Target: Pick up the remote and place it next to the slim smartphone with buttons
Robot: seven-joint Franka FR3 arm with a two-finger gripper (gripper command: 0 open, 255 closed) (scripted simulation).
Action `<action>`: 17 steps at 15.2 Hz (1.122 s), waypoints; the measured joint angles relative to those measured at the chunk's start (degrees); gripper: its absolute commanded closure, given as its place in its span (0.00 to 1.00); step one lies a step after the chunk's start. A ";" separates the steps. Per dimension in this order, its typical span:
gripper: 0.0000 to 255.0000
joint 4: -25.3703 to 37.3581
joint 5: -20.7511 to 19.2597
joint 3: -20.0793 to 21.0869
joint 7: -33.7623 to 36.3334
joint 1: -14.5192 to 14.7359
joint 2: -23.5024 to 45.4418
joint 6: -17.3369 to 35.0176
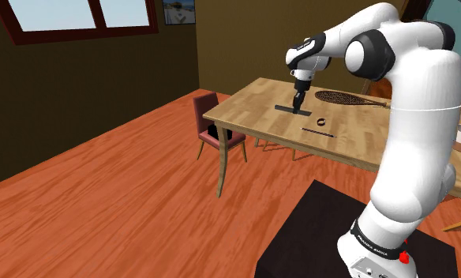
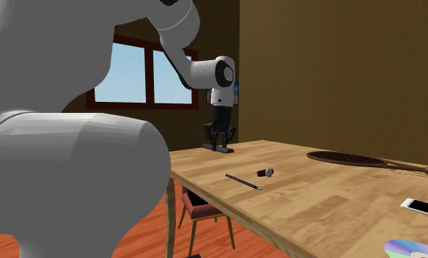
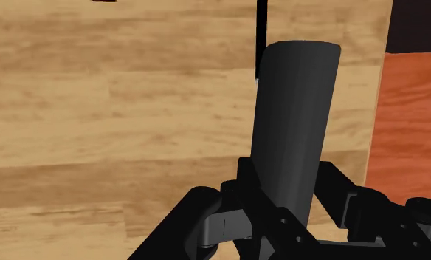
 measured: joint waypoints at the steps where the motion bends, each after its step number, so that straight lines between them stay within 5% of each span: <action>1: 1.00 -2.43 -0.73 -0.60 -0.85 -0.18 -1.86 0.65; 17: 1.00 -19.96 -8.21 -9.27 -15.49 -8.02 -15.43 5.67</action>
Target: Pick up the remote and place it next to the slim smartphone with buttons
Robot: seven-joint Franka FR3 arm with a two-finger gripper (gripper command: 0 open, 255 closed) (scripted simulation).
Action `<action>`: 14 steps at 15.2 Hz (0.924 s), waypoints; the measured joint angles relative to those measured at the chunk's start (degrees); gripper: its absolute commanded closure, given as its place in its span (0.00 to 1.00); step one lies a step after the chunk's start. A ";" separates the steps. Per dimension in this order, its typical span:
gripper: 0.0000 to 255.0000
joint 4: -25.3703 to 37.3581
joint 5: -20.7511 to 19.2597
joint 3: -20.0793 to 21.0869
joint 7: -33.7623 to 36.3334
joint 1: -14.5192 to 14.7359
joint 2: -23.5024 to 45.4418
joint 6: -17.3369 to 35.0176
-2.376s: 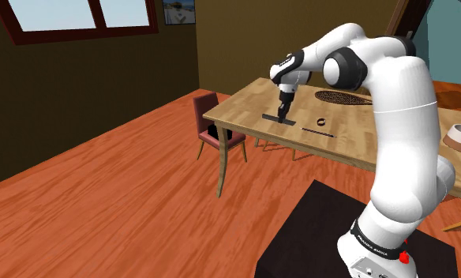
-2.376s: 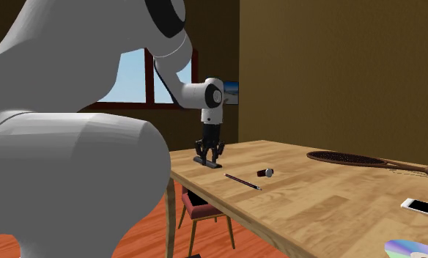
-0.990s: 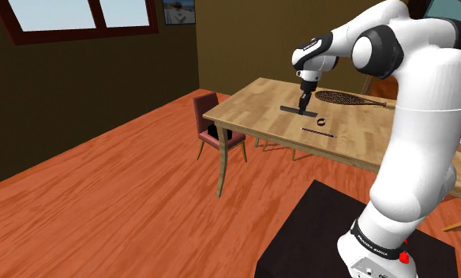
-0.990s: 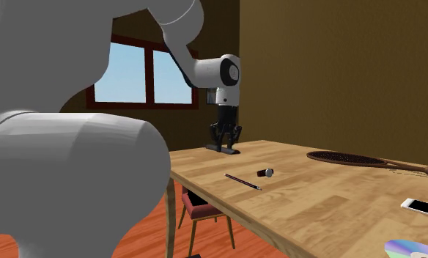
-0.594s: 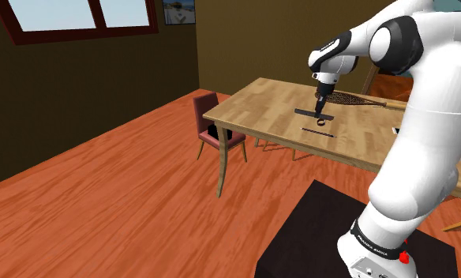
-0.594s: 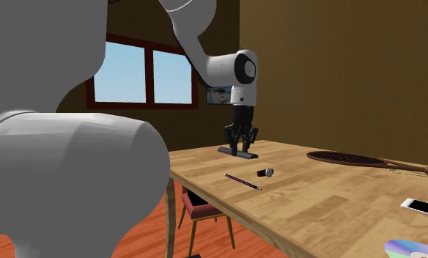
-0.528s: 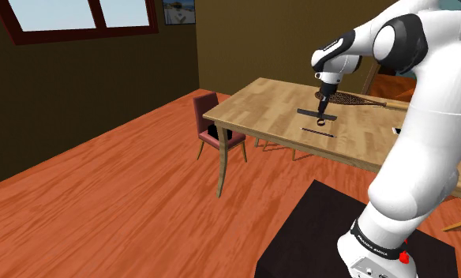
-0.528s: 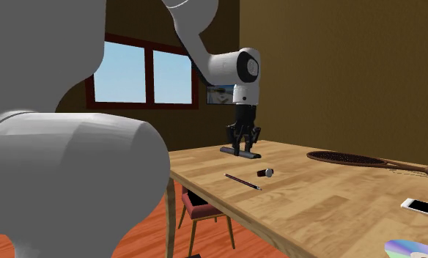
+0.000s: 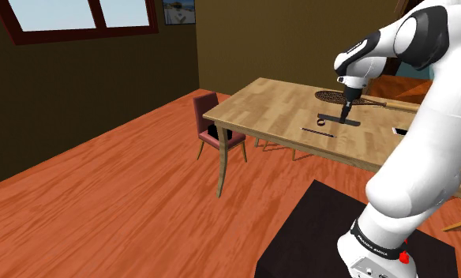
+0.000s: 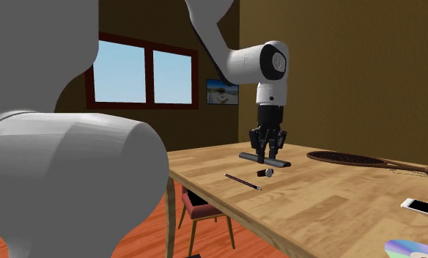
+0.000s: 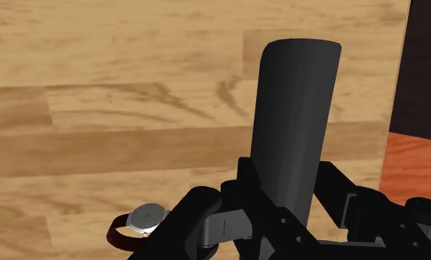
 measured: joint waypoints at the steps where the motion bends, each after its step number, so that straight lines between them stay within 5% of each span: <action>1: 1.00 -0.30 -0.48 -0.66 -1.12 -0.68 -0.57 -0.19; 14: 1.00 -0.29 -1.67 -9.25 -18.51 -10.14 -0.55 -0.62</action>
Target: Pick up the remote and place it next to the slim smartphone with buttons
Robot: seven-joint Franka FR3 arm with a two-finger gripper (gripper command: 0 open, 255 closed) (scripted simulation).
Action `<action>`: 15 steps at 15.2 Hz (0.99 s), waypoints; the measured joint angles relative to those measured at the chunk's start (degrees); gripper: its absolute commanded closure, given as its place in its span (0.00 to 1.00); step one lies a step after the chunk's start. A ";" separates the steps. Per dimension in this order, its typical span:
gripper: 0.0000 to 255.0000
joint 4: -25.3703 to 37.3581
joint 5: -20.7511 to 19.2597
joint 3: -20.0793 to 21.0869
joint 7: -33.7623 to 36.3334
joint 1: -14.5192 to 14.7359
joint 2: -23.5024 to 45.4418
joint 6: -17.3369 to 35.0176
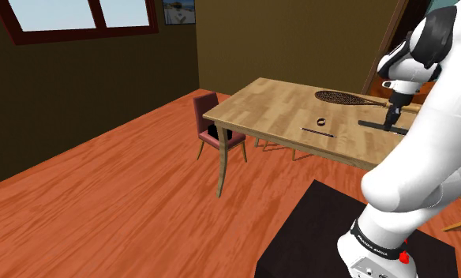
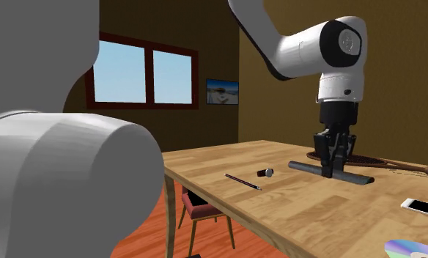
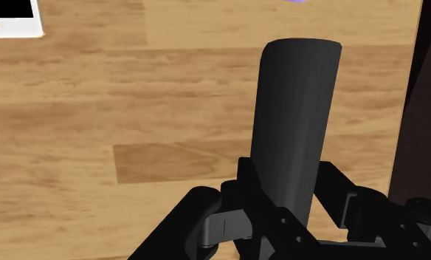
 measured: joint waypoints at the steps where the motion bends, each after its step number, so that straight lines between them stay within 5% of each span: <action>1: 1.00 -0.30 0.18 -0.59 -1.49 -0.76 0.31 0.49; 8: 1.00 4.54 3.77 -4.25 -13.39 -7.56 5.45 -1.20; 15: 1.00 13.44 10.93 -4.75 -26.09 -17.96 15.16 -4.02</action>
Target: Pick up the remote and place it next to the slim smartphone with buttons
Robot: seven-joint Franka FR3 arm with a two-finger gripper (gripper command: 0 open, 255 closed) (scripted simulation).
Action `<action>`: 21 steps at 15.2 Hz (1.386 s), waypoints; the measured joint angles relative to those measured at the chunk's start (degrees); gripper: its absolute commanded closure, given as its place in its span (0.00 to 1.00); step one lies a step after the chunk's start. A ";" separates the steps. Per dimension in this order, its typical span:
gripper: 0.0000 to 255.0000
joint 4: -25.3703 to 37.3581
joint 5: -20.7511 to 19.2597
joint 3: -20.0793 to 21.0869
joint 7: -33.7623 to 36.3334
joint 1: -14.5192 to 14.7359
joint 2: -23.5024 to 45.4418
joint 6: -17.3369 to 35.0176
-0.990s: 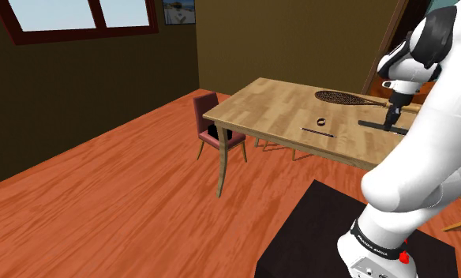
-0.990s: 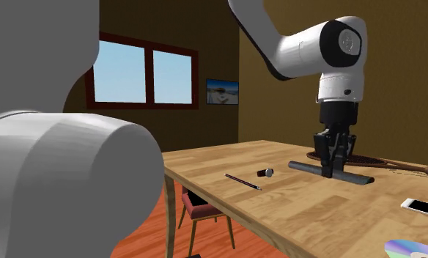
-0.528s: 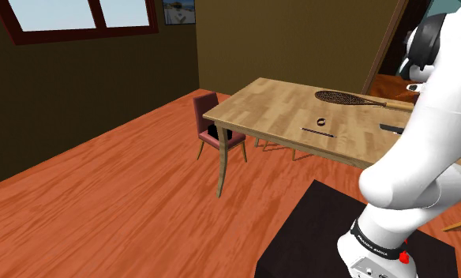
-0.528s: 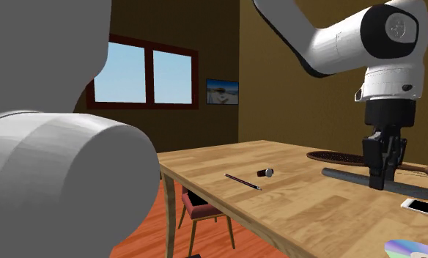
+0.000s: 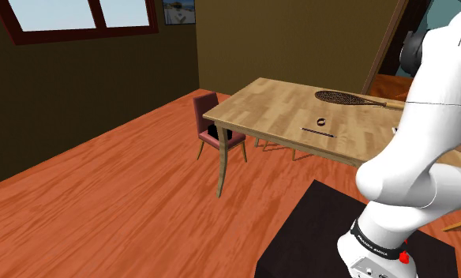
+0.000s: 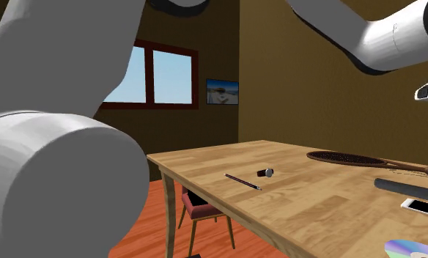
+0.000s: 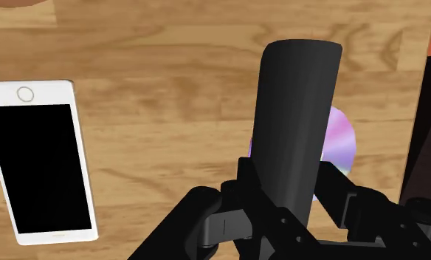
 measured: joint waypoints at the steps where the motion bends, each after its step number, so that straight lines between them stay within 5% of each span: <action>1: 1.00 1.51 1.17 0.23 -1.86 -1.95 1.68 -0.37; 7: 1.00 7.79 5.18 1.46 -8.45 -9.76 7.85 -2.12; 21: 1.00 3.60 9.03 4.15 -10.66 -11.42 12.33 5.42</action>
